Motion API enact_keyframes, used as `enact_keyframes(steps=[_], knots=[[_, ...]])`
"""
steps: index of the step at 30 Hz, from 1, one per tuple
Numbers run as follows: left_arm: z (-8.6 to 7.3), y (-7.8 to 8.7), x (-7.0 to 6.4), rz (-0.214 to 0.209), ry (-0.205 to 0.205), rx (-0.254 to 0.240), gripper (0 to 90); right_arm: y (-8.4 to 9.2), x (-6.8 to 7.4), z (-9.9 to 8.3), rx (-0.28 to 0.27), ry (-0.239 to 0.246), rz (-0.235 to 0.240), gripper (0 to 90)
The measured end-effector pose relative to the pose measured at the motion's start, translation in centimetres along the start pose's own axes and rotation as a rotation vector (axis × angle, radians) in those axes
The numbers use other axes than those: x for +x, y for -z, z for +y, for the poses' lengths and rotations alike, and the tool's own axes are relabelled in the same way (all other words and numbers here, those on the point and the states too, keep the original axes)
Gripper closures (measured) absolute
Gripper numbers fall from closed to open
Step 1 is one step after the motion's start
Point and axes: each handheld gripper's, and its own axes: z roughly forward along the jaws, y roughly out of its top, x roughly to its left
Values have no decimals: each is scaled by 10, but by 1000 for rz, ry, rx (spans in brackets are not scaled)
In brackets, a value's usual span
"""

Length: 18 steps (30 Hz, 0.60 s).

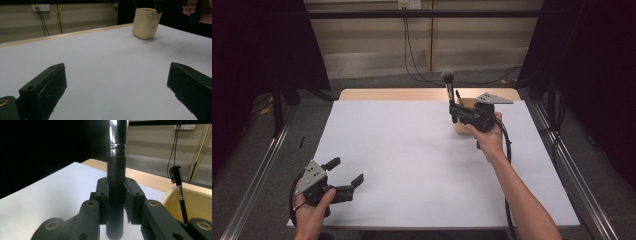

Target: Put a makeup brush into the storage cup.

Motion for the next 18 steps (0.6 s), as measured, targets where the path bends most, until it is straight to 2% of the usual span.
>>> enact_keyframes(steps=[7, 18], knots=[[0, 1, 0, 1, 7, -3, 25, 3, -3, 10, 0, 7, -17, 749], [0, 1, 1, -1, 7, 8, 25, 14, -16, 27, -47, -2, -53, 749]])
